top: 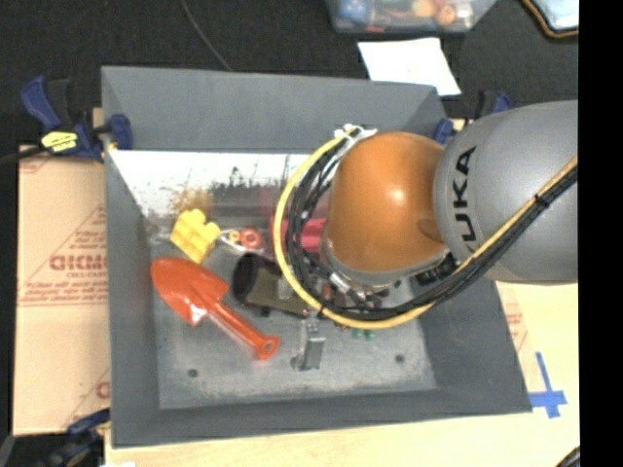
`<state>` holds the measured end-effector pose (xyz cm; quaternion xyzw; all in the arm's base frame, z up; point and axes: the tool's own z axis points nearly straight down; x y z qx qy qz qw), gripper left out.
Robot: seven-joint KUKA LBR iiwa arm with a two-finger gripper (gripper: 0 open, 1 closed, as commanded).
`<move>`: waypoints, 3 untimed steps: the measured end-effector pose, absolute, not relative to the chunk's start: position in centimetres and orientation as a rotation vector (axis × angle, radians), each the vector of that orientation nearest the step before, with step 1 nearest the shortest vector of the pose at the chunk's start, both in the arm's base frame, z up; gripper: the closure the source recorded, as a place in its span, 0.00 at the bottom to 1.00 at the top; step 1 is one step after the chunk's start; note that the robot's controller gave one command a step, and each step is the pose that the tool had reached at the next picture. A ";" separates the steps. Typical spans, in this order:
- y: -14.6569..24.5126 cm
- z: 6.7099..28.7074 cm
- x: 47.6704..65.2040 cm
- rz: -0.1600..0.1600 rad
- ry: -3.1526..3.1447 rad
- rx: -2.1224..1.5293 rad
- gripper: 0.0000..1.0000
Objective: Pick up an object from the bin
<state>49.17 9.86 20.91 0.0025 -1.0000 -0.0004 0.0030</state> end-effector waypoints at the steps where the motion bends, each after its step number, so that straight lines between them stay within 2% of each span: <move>1: 9.8 21.3 49.3 -0.003 -3.144 0.000 0.00; 2: 2.9 7.8 59.5 0.000 -3.142 0.238 0.00; 3: 2.1 7.1 57.1 -0.011 -3.140 -0.324 0.00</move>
Offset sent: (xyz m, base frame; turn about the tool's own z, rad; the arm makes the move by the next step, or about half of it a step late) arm 0.1033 -0.0704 -0.1391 -0.1503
